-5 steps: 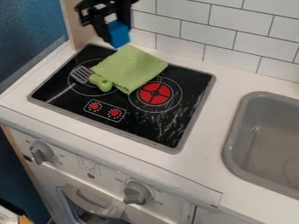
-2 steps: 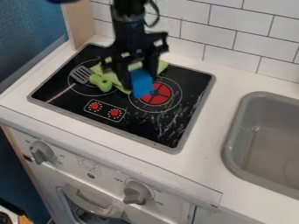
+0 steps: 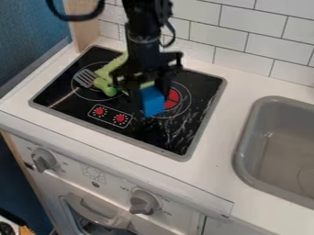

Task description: Move the blue thing to the right of the stove

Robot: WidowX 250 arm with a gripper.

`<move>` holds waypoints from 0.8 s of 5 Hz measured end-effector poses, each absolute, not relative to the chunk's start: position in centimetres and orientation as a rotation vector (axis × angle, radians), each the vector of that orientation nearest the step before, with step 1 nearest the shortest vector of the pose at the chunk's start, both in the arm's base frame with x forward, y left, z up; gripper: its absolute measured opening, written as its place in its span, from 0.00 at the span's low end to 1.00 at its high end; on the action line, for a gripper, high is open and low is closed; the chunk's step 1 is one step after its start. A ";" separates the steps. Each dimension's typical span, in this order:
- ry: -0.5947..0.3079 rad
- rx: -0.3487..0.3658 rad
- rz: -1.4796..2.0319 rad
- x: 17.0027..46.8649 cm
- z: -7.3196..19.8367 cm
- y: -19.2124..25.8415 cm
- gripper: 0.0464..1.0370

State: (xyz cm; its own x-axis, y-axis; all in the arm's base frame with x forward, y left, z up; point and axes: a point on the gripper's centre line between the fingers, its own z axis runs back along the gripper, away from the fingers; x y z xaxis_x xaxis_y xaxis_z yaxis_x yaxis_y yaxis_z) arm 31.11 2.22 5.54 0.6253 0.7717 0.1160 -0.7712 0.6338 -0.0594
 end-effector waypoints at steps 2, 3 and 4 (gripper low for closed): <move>-0.114 0.010 0.887 31.2 4.2 2.3 0.55; -0.114 0.025 0.884 31.4 3.9 2.4 0.55; -0.114 0.033 0.877 31.7 3.8 2.5 0.62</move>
